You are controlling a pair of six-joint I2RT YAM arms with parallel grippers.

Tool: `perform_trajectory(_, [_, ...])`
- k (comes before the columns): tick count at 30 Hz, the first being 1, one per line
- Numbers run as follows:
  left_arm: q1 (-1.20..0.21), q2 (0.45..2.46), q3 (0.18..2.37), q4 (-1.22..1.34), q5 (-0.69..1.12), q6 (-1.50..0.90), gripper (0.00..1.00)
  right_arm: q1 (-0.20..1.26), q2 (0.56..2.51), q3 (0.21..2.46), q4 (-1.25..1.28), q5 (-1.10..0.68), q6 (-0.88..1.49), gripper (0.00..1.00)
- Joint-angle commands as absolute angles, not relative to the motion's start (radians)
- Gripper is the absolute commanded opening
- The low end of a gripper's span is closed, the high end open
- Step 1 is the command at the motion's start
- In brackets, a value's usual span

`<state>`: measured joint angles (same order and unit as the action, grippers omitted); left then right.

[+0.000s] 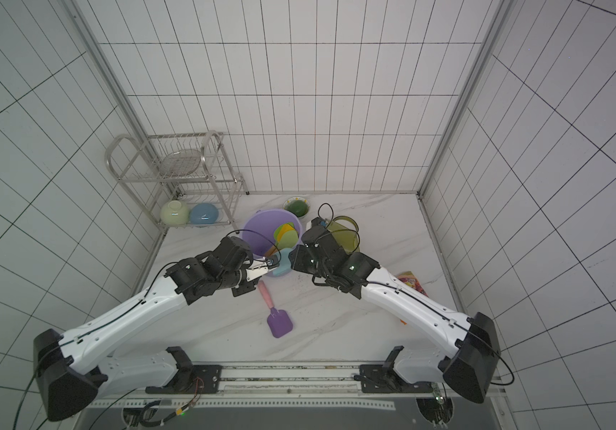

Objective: Organize the gardening tools
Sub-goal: Pick up the gardening tool from the center of the board, then place the gardening tool in the container.

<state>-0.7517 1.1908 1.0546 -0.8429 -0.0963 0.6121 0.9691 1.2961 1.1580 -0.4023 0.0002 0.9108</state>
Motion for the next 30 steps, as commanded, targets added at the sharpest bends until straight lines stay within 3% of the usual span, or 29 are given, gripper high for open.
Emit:
perform_trajectory(1, [-0.755, 1.181, 1.085, -0.819, -0.092, 0.597, 0.15, 0.976, 1.302, 1.169, -0.356, -0.014, 0.913, 0.17])
perform_trajectory(6, [-0.755, 1.174, 1.080, -0.813, -0.098, 0.597, 0.18, 0.973, 1.293, 1.163, -0.333, -0.013, 0.913, 0.04])
perform_trajectory(8, [-0.755, 1.168, 1.079, -0.811, -0.100, 0.596, 0.25, 0.969, 1.289, 1.164, -0.333, -0.012, 0.907, 0.00])
perform_trajectory(13, [-0.752, 1.142, 1.076, -0.811, -0.102, 0.598, 0.38, 0.929, 1.256, 1.171, -0.342, -0.048, 0.876, 0.00])
perform_trajectory(18, [-0.727, 1.104, 1.074, -0.824, -0.066, 0.608, 0.44, 0.866, 1.217, 1.209, -0.398, -0.075, 0.815, 0.00])
perform_trajectory(30, [-0.675, 1.032, 1.034, -0.920, 0.133, 0.680, 0.44, 0.774, 1.258, 1.422, -0.571, -0.085, 0.648, 0.00])
